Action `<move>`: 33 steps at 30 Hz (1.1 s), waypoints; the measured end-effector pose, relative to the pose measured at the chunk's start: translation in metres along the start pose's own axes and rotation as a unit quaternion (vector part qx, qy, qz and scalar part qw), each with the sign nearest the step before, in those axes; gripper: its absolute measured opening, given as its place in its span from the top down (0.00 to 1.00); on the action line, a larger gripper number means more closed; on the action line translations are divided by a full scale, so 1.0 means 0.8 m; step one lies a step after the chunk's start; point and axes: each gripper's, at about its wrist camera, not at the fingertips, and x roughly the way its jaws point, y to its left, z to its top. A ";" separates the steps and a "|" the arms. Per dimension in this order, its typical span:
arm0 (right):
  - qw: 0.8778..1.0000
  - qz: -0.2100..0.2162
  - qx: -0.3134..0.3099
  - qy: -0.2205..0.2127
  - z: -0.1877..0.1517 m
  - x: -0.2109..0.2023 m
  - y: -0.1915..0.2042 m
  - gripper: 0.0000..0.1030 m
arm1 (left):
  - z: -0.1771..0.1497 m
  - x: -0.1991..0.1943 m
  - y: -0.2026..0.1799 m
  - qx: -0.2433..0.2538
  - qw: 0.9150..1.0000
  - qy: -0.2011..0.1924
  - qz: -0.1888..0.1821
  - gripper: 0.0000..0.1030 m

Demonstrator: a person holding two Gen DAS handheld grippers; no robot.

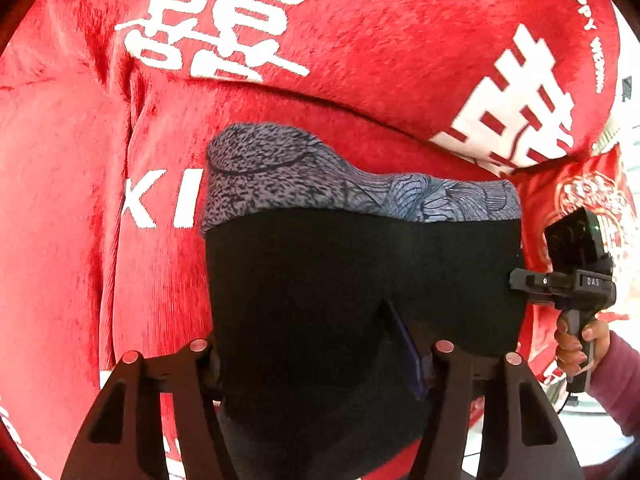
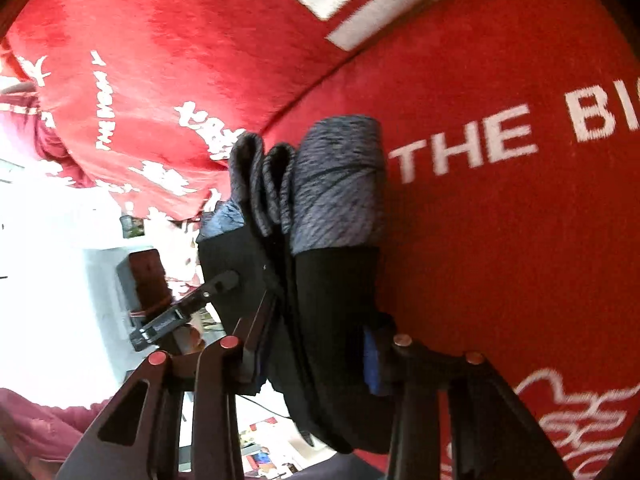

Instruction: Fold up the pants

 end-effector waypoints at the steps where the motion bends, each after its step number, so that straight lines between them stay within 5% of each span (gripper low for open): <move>1: 1.000 0.004 -0.002 0.001 -0.004 -0.002 0.005 0.62 | -0.002 -0.004 -0.004 0.004 1.000 0.001 0.000 0.38; 19: 0.997 0.057 0.047 0.005 -0.106 -0.005 0.016 0.62 | -0.076 -0.053 -0.018 -0.010 0.999 0.033 0.009 0.38; 26: 0.998 0.021 0.049 0.015 -0.107 0.018 -0.001 0.61 | -0.086 -0.019 0.007 -0.016 0.999 0.026 0.035 0.37; 33: 0.998 -0.049 0.042 0.007 -0.098 0.025 -0.028 0.49 | -0.079 0.001 0.023 -0.012 0.997 0.011 0.073 0.00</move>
